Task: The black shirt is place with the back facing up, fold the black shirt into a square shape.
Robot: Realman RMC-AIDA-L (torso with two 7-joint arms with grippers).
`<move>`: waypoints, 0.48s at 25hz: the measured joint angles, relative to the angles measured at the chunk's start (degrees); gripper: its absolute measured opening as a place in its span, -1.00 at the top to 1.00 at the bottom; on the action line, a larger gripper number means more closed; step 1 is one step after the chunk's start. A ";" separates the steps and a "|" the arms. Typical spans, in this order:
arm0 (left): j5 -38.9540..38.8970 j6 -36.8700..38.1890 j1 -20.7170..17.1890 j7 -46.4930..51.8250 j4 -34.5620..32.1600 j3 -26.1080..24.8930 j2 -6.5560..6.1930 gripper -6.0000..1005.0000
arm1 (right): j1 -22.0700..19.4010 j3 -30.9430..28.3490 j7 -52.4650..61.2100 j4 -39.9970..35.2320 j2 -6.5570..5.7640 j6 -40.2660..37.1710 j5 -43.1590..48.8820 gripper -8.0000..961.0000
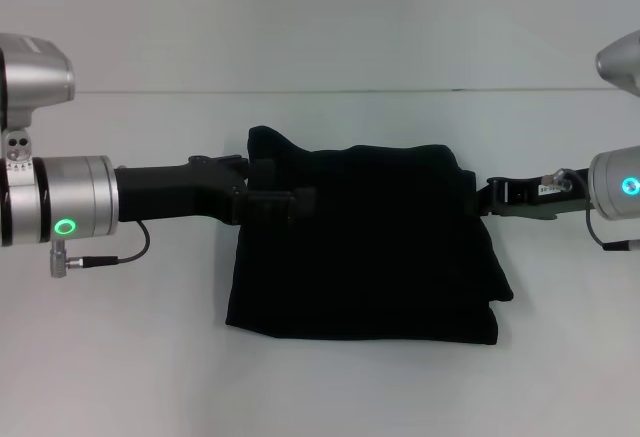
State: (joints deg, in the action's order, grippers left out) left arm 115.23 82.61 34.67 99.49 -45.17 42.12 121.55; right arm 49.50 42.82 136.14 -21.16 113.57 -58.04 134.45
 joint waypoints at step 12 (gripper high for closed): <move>-0.12 -0.55 -0.05 0.00 0.00 -0.03 0.00 -0.83 | -1.44 -0.16 -0.37 -0.25 -0.25 -1.56 -0.07 0.84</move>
State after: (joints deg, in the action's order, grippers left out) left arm 115.11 82.06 34.62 99.49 -45.17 42.09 121.56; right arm 48.06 42.66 135.76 -21.41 113.33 -59.60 134.38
